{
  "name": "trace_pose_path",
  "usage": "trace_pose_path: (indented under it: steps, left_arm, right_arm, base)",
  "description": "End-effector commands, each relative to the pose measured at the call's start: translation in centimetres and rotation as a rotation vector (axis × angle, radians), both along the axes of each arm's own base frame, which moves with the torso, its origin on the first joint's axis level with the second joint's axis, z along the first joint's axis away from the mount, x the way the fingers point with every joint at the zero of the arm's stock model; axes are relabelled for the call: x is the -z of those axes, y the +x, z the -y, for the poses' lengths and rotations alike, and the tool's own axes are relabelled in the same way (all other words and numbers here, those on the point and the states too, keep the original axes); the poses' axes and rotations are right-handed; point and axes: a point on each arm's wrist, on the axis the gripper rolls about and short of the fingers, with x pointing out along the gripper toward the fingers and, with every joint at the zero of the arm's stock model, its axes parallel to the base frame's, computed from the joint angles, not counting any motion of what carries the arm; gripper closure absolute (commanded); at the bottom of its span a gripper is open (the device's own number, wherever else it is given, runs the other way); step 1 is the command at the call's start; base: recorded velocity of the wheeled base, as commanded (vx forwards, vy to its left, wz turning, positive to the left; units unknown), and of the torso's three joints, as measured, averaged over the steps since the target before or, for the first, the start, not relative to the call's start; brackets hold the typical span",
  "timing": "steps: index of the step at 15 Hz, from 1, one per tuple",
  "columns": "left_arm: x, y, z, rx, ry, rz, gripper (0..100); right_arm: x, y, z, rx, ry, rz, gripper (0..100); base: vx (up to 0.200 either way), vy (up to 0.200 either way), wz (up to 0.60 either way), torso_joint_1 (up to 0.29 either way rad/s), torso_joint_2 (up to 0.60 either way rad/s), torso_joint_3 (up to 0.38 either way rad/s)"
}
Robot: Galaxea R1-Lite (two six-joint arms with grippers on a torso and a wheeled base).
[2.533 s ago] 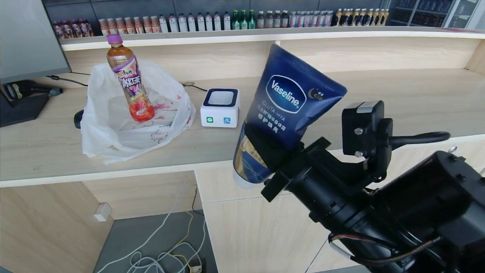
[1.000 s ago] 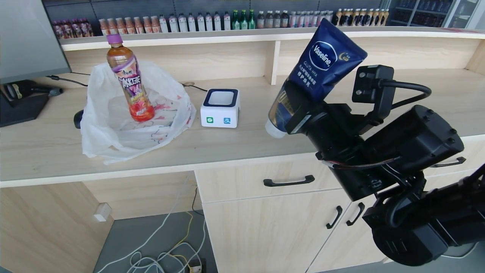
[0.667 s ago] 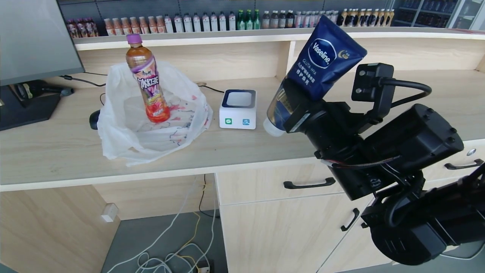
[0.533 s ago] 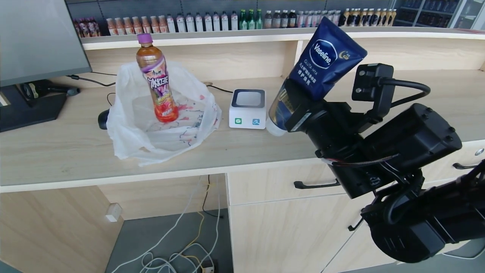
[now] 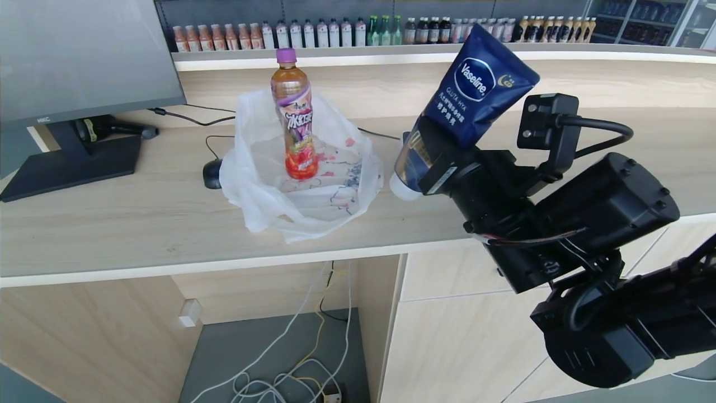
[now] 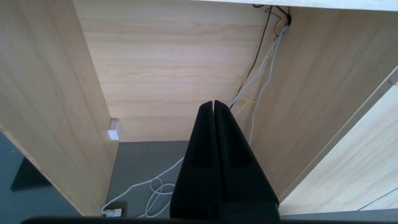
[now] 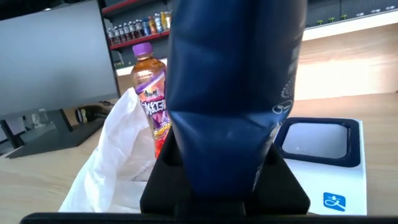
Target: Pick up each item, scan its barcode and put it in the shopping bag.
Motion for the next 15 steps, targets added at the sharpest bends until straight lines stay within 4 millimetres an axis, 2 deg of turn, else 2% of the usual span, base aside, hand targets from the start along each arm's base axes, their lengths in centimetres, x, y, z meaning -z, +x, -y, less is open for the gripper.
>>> trace_pose_path:
  steps: [1, 5, 7, 9, 13, 15]
  left_arm:
    - [0.0, 0.0, 0.0, -0.001, 0.0, 0.001, 100]
    - [0.0, 0.0, 0.0, -0.001, 0.0, 0.001, 100]
    - [0.0, 0.0, 0.0, -0.001, 0.0, 0.001, 100]
    - [0.0, 0.0, 0.0, -0.001, 0.0, 0.001, 100]
    - [0.0, 0.0, 0.0, -0.001, 0.0, 0.001, 100]
    - [0.0, 0.0, 0.0, -0.001, 0.0, 0.001, 100]
  right_arm:
    - [-0.2, 0.0, 0.0, -0.011, 0.0, 0.01, 100]
    - [-0.7, 0.4, 0.3, -0.035, 0.024, 0.027, 100]
    - [-1.3, 1.7, 1.2, -0.035, 0.03, 0.035, 100]
    - [-2.1, 4.0, 2.1, -0.075, 0.03, 0.005, 100]
    - [-3.0, 7.3, 1.3, -0.117, 0.098, -0.009, 100]
    - [-3.0, 8.4, 0.9, -0.147, 0.105, -0.027, 100]
  base:
    - [0.0, 0.0, 0.0, 0.0, 0.0, 0.0]
    - [0.0, 0.0, 0.0, 0.0, 0.0, 0.0]
    - [0.0, 0.0, 0.0, 0.0, 0.0, 0.0]
    - [0.0, 0.0, 0.0, 0.0, 0.0, 0.0]
    - [0.0, 0.0, 0.0, 0.0, 0.0, 0.0]
    - [0.0, 0.0, 0.0, 0.0, 0.0, 0.0]
